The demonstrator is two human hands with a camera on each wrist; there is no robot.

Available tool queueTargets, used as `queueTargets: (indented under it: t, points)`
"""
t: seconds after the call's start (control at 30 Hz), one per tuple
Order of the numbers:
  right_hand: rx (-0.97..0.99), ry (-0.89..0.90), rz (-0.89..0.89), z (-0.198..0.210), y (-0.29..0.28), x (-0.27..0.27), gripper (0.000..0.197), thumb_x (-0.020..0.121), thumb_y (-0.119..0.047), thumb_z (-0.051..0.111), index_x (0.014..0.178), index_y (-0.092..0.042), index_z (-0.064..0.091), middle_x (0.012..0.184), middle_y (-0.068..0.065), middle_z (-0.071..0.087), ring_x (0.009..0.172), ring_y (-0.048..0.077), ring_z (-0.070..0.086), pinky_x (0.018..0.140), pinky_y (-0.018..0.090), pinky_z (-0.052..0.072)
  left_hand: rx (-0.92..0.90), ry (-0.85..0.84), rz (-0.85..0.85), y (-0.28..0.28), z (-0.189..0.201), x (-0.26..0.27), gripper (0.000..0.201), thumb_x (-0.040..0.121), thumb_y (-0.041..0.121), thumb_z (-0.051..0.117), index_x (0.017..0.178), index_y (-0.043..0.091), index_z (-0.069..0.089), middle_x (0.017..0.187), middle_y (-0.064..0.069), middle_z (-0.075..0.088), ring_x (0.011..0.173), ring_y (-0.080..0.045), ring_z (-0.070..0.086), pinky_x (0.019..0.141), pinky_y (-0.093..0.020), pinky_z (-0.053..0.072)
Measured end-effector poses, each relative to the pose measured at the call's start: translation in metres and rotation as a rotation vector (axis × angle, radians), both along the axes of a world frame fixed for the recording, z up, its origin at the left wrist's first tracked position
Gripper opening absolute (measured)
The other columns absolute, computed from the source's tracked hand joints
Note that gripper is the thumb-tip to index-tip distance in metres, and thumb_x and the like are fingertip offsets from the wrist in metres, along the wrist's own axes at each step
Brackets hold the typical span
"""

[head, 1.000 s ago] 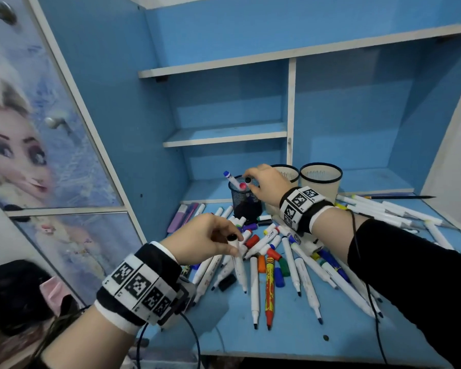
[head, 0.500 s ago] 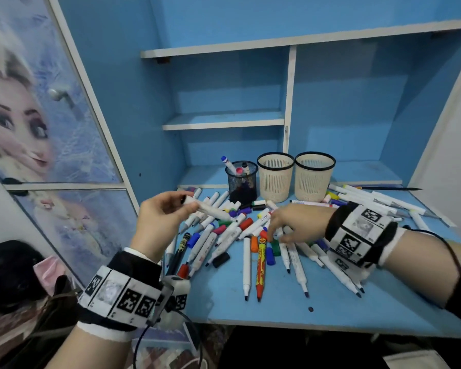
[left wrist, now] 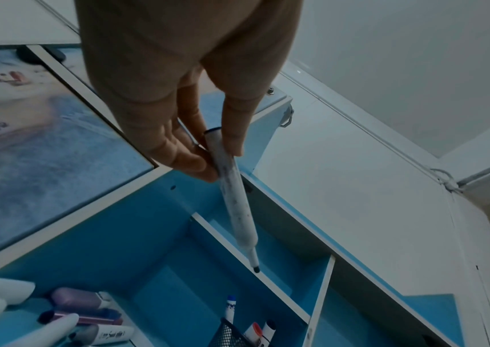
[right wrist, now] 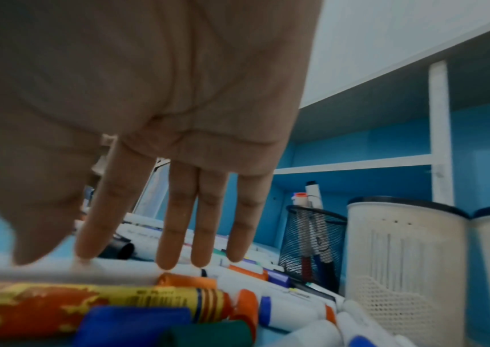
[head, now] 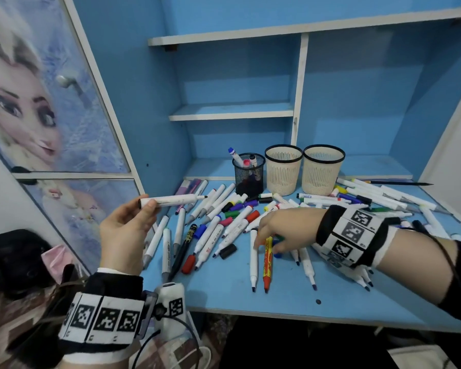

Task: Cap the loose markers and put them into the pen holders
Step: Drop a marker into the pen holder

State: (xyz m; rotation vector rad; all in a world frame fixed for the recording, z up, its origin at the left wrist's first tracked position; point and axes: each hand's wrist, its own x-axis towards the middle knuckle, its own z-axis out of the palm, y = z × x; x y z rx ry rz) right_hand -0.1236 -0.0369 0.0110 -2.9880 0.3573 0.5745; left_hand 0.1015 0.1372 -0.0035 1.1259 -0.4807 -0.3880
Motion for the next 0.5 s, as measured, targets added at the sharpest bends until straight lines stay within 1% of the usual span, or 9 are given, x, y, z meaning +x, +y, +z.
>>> queueTargets:
  t: [0.1, 0.17, 0.23, 0.27, 0.33, 0.4, 0.5]
  points:
    - [0.032, 0.066, 0.025, -0.002, 0.005, 0.008, 0.034, 0.089, -0.033, 0.059, 0.124, -0.032, 0.061, 0.119, 0.000, 0.054, 0.108, 0.016, 0.050, 0.090, 0.035, 0.045, -0.013, 0.010, 0.002, 0.004, 0.000, 0.001, 0.010, 0.087, 0.005, 0.061, 0.091, 0.013, 0.065, 0.076, 0.005, 0.071, 0.070, -0.003, 0.069, 0.072, -0.013, 0.053]
    - [0.070, 0.059, 0.002, -0.002, 0.000, 0.011, 0.027, 0.088, -0.032, 0.062, 0.113, -0.027, 0.068, 0.115, -0.002, 0.058, 0.103, 0.013, 0.053, 0.090, 0.035, 0.047, -0.024, 0.013, 0.002, 0.007, -0.001, 0.001, 0.010, 0.087, 0.005, 0.061, 0.091, 0.013, 0.065, 0.077, 0.006, 0.071, 0.071, -0.004, 0.069, 0.072, -0.012, 0.053]
    - [0.054, 0.046, -0.002, 0.001, -0.007, 0.014, 0.022, 0.088, -0.031, 0.061, 0.106, -0.024, 0.071, 0.113, -0.004, 0.062, 0.101, 0.011, 0.056, 0.090, 0.033, 0.047, -0.025, 0.013, 0.001, 0.009, -0.005, 0.000, 0.010, 0.086, 0.005, 0.061, 0.091, 0.014, 0.066, 0.081, 0.003, 0.070, 0.074, -0.005, 0.068, 0.072, -0.013, 0.053]
    - [0.039, 0.032, -0.009, 0.002, -0.011, 0.015, 0.022, 0.089, -0.030, 0.060, 0.107, -0.025, 0.070, 0.114, -0.005, 0.062, 0.101, 0.010, 0.056, 0.090, 0.031, 0.047, -0.023, 0.018, 0.000, 0.010, -0.007, 0.000, 0.010, 0.086, 0.006, 0.062, 0.091, 0.014, 0.066, 0.082, 0.003, 0.070, 0.074, -0.006, 0.068, 0.072, -0.013, 0.053]
    - [0.024, -0.017, -0.076, 0.006, -0.021, 0.019, 0.025, 0.090, -0.028, 0.058, 0.114, -0.026, 0.066, 0.121, -0.005, 0.059, 0.105, 0.009, 0.053, 0.091, 0.027, 0.045, -0.028, 0.037, -0.005, 0.009, -0.011, -0.001, 0.010, 0.086, 0.006, 0.062, 0.092, 0.013, 0.066, 0.077, 0.006, 0.070, 0.072, -0.005, 0.067, 0.069, -0.013, 0.053]
    - [-0.014, -0.061, -0.164, 0.008, -0.034, 0.024, 0.031, 0.091, -0.029, 0.056, 0.122, -0.026, 0.061, 0.126, -0.003, 0.056, 0.111, 0.013, 0.052, 0.090, 0.026, 0.041, -0.042, 0.055, -0.008, 0.008, -0.013, -0.003, 0.009, 0.085, 0.006, 0.062, 0.092, 0.011, 0.066, 0.074, 0.006, 0.070, 0.069, -0.005, 0.067, 0.067, -0.013, 0.052]
    - [-0.097, -0.040, -0.273, 0.004, -0.058, 0.034, 0.041, 0.093, -0.030, 0.055, 0.133, -0.021, 0.052, 0.132, 0.001, 0.055, 0.114, 0.017, 0.053, 0.088, 0.025, 0.039, -0.057, 0.069, -0.009, 0.005, -0.015, -0.004, 0.009, 0.086, 0.006, 0.061, 0.094, 0.009, 0.064, 0.081, -0.001, 0.068, 0.070, -0.006, 0.069, 0.068, -0.013, 0.052]
